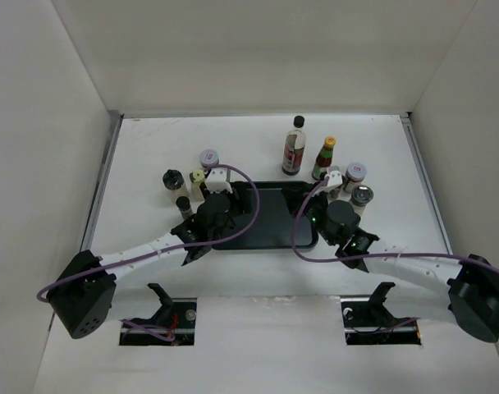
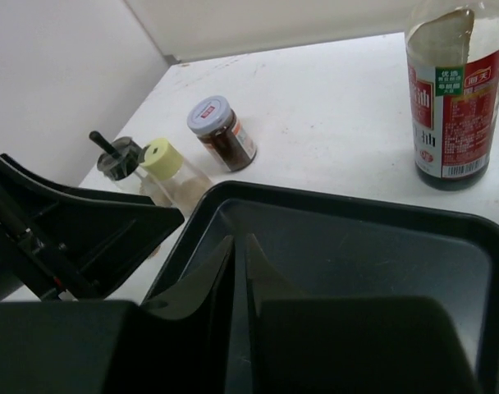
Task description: Organize the condiment bottles
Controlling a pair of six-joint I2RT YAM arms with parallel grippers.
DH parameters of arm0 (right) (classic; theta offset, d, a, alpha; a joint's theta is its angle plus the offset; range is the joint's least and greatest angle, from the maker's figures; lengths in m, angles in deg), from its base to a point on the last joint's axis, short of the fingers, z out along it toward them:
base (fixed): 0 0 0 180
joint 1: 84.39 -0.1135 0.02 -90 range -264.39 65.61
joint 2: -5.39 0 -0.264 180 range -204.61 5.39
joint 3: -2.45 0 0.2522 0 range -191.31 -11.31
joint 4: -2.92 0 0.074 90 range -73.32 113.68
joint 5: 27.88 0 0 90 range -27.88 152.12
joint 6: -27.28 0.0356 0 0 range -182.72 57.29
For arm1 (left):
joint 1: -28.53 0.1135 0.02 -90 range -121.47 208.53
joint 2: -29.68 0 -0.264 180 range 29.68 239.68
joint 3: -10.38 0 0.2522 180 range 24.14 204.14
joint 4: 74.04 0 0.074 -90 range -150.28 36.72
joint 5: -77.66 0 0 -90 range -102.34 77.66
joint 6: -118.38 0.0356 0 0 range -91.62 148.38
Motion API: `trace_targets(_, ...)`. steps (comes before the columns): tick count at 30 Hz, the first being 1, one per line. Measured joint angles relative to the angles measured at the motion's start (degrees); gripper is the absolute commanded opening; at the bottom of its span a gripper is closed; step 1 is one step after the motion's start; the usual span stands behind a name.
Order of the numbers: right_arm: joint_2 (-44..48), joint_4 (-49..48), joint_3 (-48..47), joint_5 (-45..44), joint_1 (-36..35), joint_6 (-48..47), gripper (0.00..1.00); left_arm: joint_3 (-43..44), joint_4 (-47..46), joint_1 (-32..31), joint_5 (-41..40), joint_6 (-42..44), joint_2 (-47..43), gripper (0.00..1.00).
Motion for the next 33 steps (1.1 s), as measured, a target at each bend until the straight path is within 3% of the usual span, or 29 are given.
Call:
trace_targets(4,0.7,5.03,-1.84,0.5,0.0,0.0,0.14,-1.88,-3.13,-0.68,1.18,0.57,-0.17,0.54)
trace_targets(8,1.51,13.79,-9.2,0.5,0.42,-1.14,0.22,-2.56,-6.1,-0.72,2.23,0.83,-0.17,0.19)
trace_targets(10,1.53,17.35,-14.01,0.44,1.33,-2.38,0.26,-3.89,-9.03,-1.07,2.99,0.98,-0.22,0.13)
trace_targets(20,-7.06,30.64,-37.55,-0.37,15.26,-8.17,0.7,-11.13,-22.4,-5.4,8.87,0.17,2.25,0.19)
trace_targets(33,-30.45,33.83,-50.18,0.96,19.74,-14.62,0.69,-12.68,-28.06,-5.51,10.64,-1.27,3.23,0.24)
